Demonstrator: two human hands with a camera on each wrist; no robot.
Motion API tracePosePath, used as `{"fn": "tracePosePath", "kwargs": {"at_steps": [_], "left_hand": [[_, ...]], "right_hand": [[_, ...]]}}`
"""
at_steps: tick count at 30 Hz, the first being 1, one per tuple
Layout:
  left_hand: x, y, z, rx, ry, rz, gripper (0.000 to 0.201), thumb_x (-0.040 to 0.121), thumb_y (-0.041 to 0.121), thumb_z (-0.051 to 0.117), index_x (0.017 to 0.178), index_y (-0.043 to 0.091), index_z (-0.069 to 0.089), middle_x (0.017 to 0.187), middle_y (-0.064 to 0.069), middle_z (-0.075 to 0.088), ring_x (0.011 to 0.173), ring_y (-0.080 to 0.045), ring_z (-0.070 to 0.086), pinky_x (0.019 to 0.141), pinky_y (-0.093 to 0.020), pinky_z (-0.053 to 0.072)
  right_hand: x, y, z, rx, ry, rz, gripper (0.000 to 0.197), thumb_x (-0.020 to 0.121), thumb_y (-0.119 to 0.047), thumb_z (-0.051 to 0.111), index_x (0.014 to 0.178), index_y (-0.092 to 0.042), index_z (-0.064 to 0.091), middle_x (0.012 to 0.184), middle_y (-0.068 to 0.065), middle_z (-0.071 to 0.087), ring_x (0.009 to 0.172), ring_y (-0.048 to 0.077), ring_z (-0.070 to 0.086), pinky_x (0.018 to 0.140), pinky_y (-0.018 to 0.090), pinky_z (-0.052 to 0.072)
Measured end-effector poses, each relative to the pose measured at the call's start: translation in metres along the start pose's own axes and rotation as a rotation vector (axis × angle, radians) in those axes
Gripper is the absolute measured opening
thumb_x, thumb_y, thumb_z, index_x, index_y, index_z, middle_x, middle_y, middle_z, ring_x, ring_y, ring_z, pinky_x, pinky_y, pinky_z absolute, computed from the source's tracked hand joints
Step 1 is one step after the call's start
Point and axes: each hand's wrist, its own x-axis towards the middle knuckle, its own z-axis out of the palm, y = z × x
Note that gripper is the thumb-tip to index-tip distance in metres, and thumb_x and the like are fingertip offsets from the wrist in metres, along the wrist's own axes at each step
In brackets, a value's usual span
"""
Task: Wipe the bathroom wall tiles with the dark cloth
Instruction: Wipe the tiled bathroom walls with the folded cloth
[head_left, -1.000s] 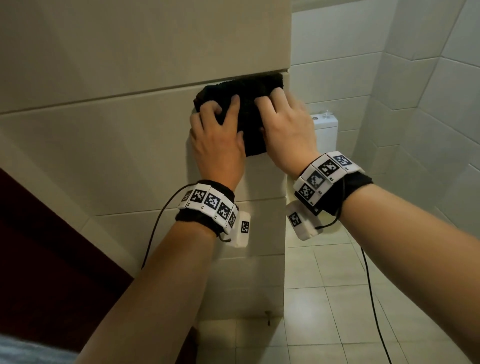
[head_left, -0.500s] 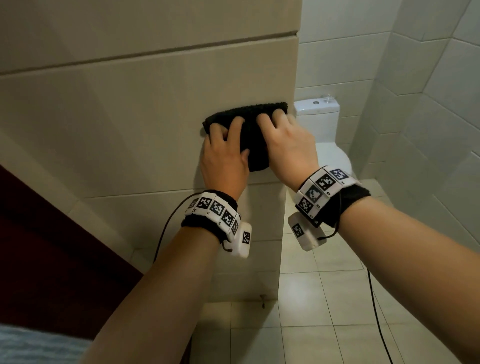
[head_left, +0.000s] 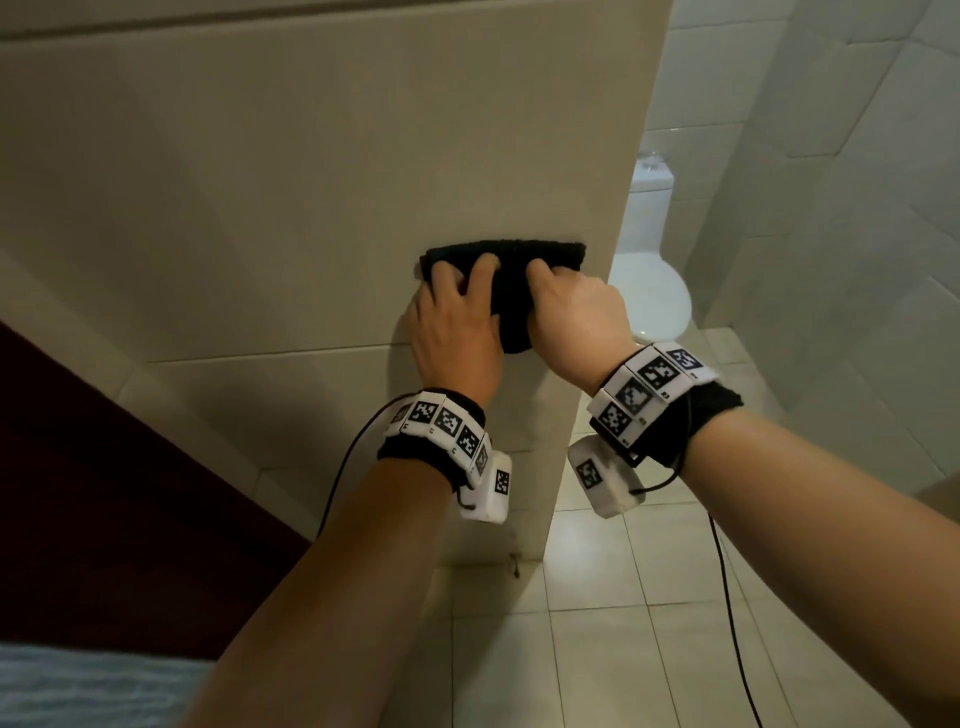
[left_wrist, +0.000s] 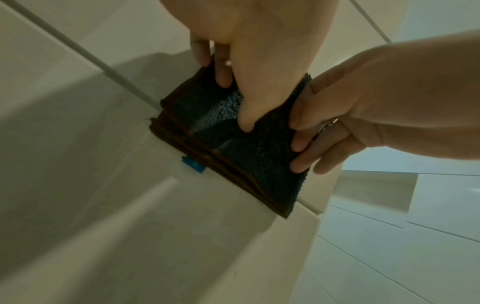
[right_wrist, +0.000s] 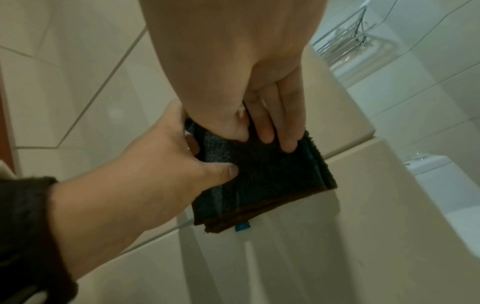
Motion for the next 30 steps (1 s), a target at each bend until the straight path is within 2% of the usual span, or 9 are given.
{"fn": "tracePosePath", "kwargs": {"at_steps": [3, 7, 13, 16, 18, 20, 23, 26, 30], "left_hand": [[-0.002, -0.022, -0.006, 0.006, -0.007, -0.011, 0.067, 0.069, 0.017, 0.083, 0.127, 0.023, 0.048, 0.107, -0.011, 0.053, 0.089, -0.029, 0.056, 0.073, -0.042, 0.046], [-0.002, -0.063, -0.020, 0.016, -0.002, -0.057, 0.064, 0.068, 0.014, 0.081, 0.124, 0.022, 0.050, 0.105, -0.011, 0.053, 0.087, -0.029, 0.056, 0.073, -0.042, 0.046], [-0.002, -0.133, -0.048, 0.050, -0.022, -0.122, 0.065, 0.068, 0.011, 0.080, 0.125, 0.021, 0.050, 0.111, -0.012, 0.051, 0.095, -0.031, 0.055, 0.081, -0.045, 0.049], [0.000, -0.166, -0.064, 0.065, -0.012, -0.170, 0.064, 0.067, 0.009, 0.079, 0.123, 0.021, 0.050, 0.112, -0.012, 0.051, 0.094, -0.032, 0.055, 0.078, -0.045, 0.050], [0.001, -0.188, -0.075, 0.078, 0.000, -0.204, 0.061, 0.066, 0.008, 0.077, 0.119, 0.021, 0.049, 0.112, -0.012, 0.050, 0.093, -0.032, 0.055, 0.075, -0.044, 0.048], [0.003, -0.210, -0.086, 0.091, 0.019, -0.246, 0.057, 0.068, 0.008, 0.074, 0.117, 0.021, 0.050, 0.111, -0.012, 0.051, 0.094, -0.033, 0.055, 0.076, -0.044, 0.047], [0.007, -0.238, -0.101, 0.107, 0.035, -0.308, 0.052, 0.070, 0.007, 0.072, 0.115, 0.021, 0.049, 0.111, -0.012, 0.052, 0.095, -0.033, 0.055, 0.075, -0.042, 0.046], [0.010, -0.254, -0.111, 0.124, 0.055, -0.334, 0.048, 0.074, 0.008, 0.069, 0.114, 0.022, 0.048, 0.111, -0.011, 0.052, 0.095, -0.032, 0.056, 0.074, -0.040, 0.044], [0.012, -0.253, -0.114, 0.077, 0.085, -0.367, 0.045, 0.080, 0.013, 0.065, 0.123, 0.017, 0.052, 0.118, -0.013, 0.053, 0.103, -0.034, 0.055, 0.080, -0.043, 0.044]], "right_hand": [[0.004, -0.024, 0.003, 0.069, -0.059, 0.000, 0.022, 0.090, -0.018, 0.045, 0.108, -0.007, 0.047, 0.079, 0.006, 0.046, 0.070, 0.036, 0.058, 0.054, 0.034, 0.029], [0.014, -0.067, 0.008, 0.133, -0.097, -0.050, 0.030, 0.087, -0.028, 0.040, 0.107, -0.007, 0.045, 0.080, 0.006, 0.043, 0.066, 0.032, 0.048, 0.052, 0.032, 0.026], [0.039, -0.133, 0.026, 0.236, -0.146, -0.116, 0.016, 0.095, -0.020, 0.046, 0.104, -0.007, 0.043, 0.080, 0.006, 0.045, 0.074, 0.036, 0.057, 0.056, 0.036, 0.035], [0.054, -0.170, 0.032, 0.245, -0.157, -0.161, 0.013, 0.095, -0.020, 0.047, 0.098, -0.011, 0.040, 0.077, 0.006, 0.046, 0.073, 0.036, 0.058, 0.056, 0.036, 0.037], [0.062, -0.195, 0.032, 0.274, -0.143, -0.199, 0.013, 0.094, -0.020, 0.047, 0.099, -0.008, 0.043, 0.078, 0.008, 0.052, 0.072, 0.036, 0.059, 0.056, 0.035, 0.036], [0.070, -0.221, 0.030, 0.315, -0.130, -0.226, 0.015, 0.094, -0.017, 0.046, 0.102, -0.005, 0.046, 0.083, 0.013, 0.060, 0.074, 0.037, 0.060, 0.055, 0.035, 0.038], [0.082, -0.257, 0.031, 0.333, -0.119, -0.247, 0.016, 0.095, -0.016, 0.044, 0.103, -0.003, 0.048, 0.088, 0.016, 0.063, 0.076, 0.036, 0.060, 0.056, 0.034, 0.036], [0.093, -0.278, 0.033, 0.325, -0.092, -0.257, 0.015, 0.095, -0.016, 0.041, 0.101, -0.004, 0.048, 0.086, 0.016, 0.063, 0.074, 0.036, 0.060, 0.056, 0.035, 0.036], [0.096, -0.283, 0.031, 0.345, -0.087, -0.232, 0.021, 0.095, -0.022, 0.040, 0.102, -0.005, 0.050, 0.087, 0.016, 0.063, 0.075, 0.037, 0.060, 0.057, 0.038, 0.043]]}}
